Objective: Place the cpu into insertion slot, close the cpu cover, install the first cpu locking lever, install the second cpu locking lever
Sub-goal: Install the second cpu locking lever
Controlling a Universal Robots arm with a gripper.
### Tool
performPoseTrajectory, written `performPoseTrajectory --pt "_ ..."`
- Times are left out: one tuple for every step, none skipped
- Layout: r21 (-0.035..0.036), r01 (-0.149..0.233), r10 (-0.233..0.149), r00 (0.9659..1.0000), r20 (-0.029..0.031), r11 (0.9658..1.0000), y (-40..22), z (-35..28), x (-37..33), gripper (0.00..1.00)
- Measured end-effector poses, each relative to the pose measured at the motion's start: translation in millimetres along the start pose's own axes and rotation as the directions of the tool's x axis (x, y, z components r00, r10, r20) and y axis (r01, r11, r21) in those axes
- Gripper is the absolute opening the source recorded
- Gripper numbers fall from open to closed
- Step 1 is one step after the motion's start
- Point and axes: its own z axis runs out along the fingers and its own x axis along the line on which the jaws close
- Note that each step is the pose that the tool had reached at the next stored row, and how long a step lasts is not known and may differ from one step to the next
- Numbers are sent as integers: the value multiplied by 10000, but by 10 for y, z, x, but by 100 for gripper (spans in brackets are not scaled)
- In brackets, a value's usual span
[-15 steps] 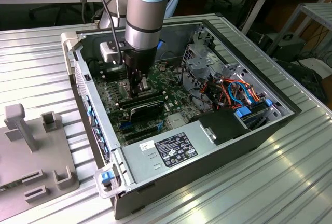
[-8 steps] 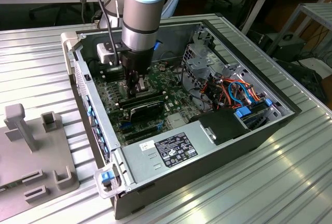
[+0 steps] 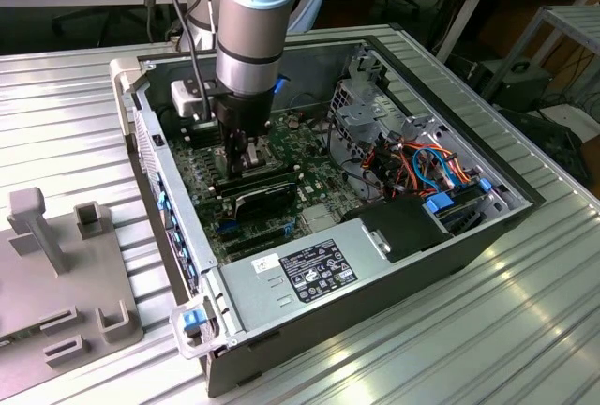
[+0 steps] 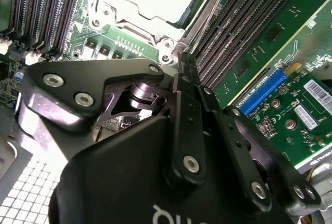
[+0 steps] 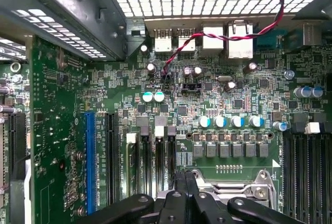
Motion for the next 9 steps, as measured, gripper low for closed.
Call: performPoseTrajectory --pt "-1 0 0 10000 -1 10000 5 5 -3 11" --pt "-1 -1 1 10000 -2 10000 7 7 -6 11" --pt "-1 -1 1 10000 -1 10000 9 9 -10 11" --pt "-1 -1 1 10000 -1 10000 12 10 -16 11" --pt "-1 -1 1 10000 0 10000 14 13 -23 11" --pt "0 -1 1 10000 2 10000 15 15 -28 11" --pt "0 0 0 10000 2 10000 16 17 -30 11" --pt "0 -1 1 10000 1 10000 17 19 -32 11" --pt "-1 0 0 10000 0 10000 18 20 -35 11"
